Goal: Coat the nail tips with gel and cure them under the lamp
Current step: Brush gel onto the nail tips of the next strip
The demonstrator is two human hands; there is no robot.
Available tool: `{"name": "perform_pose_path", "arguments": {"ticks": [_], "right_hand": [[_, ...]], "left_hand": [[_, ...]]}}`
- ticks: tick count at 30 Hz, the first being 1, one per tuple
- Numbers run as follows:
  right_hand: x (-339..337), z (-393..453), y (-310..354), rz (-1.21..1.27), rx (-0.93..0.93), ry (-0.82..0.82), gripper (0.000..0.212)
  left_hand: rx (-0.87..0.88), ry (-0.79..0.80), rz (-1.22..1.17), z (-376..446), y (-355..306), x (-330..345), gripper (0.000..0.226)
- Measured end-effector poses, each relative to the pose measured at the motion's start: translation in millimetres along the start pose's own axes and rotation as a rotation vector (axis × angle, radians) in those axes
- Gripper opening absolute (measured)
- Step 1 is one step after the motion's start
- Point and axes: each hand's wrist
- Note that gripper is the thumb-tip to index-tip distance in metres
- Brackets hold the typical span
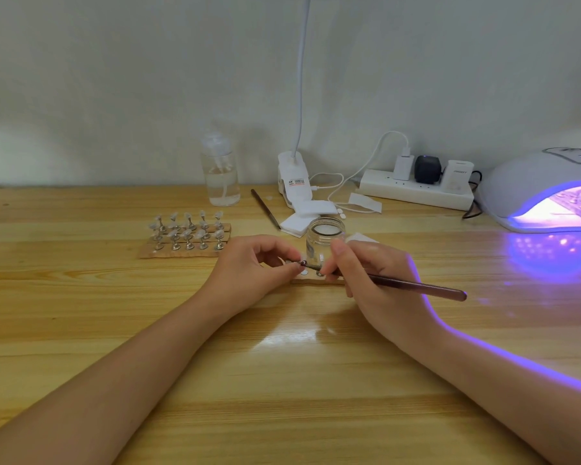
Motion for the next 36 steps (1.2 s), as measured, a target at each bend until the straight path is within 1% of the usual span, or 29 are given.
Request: {"name": "perform_pose_path", "arguments": {"ticks": [4, 9, 14, 17, 20, 23, 27, 29, 31, 36], "right_hand": [[-1.3, -0.4, 0.6, 0.079, 0.033, -0.020, 0.035], [1.0, 2.8, 2.5, -0.032, 0.041, -0.022, 0.032], [2.0, 3.4, 1.3, -0.061, 0.056, -0.012, 0.026], [2.0, 2.8, 1.5, -0.075, 0.068, -0.012, 0.028], [1.5, 2.0, 1.2, -0.071, 0.062, -0.013, 0.034], [0.8, 0.3, 1.3, -0.028, 0.025, 0.002, 0.032], [-1.4, -0.3, 2.6, 0.070, 0.036, -0.024, 0.035], [-1.3, 0.4, 2.6, 0.048, 0.025, -0.042, 0.034], [0.0, 1.9, 1.7, 0.000, 0.061, -0.062, 0.032], [2.5, 2.9, 1.0, -0.051, 0.106, -0.049, 0.035]], "left_hand": [[-0.008, 0.007, 0.010, 0.1, -0.4, 0.4, 0.018], [0.011, 0.012, 0.032, -0.5, -1.8, 0.8, 0.018], [0.008, 0.015, 0.045, -0.4, -2.2, 1.3, 0.016], [-0.010, 0.014, 0.052, 0.3, -1.3, 1.8, 0.013], [-0.019, 0.018, 0.051, 0.5, -0.7, 1.5, 0.016], [-0.010, 0.026, 0.060, 0.5, -0.5, 1.5, 0.019], [-0.004, 0.026, 0.068, 0.7, -0.8, 1.7, 0.016], [-0.004, 0.032, 0.065, 1.1, -0.8, 2.1, 0.011], [-0.004, 0.035, 0.063, 1.6, -0.5, 2.2, 0.007], [-0.026, 0.031, 0.060, 1.1, 0.2, 1.3, 0.006]]}}
Point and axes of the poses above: each hand's wrist, its own z-axis towards the middle knuckle, its own x-axis out of the palm, y = z × x, and after that the axes turned 14 degrees about -y, right-handed
